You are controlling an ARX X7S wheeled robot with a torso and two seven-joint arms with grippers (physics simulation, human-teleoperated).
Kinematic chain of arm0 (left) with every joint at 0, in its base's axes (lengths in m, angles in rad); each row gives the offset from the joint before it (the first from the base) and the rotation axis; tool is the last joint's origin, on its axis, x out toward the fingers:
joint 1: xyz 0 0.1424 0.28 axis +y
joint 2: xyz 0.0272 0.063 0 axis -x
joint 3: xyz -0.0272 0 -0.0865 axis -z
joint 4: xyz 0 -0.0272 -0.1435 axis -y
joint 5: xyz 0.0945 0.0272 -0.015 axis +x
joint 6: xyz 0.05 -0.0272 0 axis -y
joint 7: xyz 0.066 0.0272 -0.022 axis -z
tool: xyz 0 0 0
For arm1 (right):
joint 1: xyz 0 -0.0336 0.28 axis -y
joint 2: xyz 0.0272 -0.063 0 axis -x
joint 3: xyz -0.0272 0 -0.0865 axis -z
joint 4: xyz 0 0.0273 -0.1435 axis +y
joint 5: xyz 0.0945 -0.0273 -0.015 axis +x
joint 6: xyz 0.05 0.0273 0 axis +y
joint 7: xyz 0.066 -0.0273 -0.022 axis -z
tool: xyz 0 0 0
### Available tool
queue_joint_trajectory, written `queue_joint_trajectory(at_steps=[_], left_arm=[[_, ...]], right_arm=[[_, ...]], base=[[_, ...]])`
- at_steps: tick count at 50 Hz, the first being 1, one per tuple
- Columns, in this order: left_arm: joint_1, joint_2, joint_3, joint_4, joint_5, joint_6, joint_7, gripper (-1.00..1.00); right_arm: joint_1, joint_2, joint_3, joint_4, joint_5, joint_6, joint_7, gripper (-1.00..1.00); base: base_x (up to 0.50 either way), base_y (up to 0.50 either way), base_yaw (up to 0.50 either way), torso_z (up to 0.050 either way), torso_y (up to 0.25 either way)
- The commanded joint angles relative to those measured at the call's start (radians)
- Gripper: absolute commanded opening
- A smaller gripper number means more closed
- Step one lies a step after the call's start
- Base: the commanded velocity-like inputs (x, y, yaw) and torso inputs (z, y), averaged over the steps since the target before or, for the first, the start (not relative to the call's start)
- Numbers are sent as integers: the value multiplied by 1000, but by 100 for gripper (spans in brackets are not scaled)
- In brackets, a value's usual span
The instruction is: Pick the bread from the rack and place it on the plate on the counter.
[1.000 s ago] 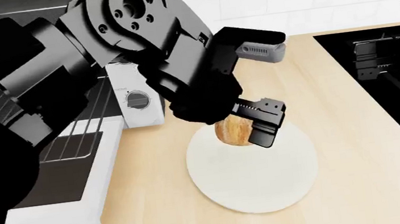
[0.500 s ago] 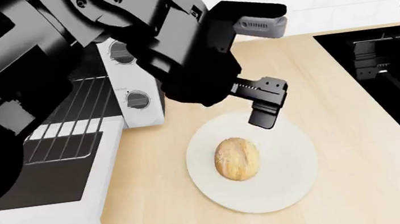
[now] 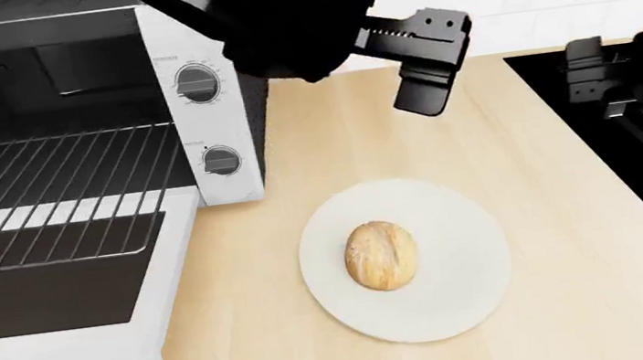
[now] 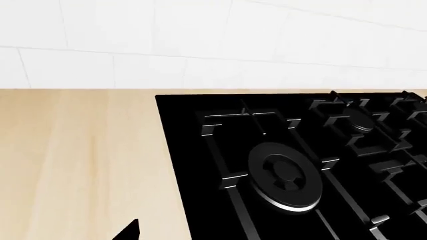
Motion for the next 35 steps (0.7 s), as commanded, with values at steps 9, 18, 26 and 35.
queue_joint_trajectory(at_steps=[9,18,26,35], left_arm=[[-106,-49,-47,9,1,-30,-1,100],[-142,-96,-88,102,-34,-25,-65,100],[-156,-126,-150,145,-48,-30,-104,100],[-144,-150,-209,171,-13,-22,-122,100]], right_arm=[[69,20,48,-96,71,68,58,100],[109,39,73,-157,113,110,94,100],[124,51,95,-199,153,133,122,100],[139,62,118,-226,186,139,129,100]], base=[[0,0,0,0,0],[0,0,0,0,0],[0,0,0,0,0],[0,0,0,0,0]])
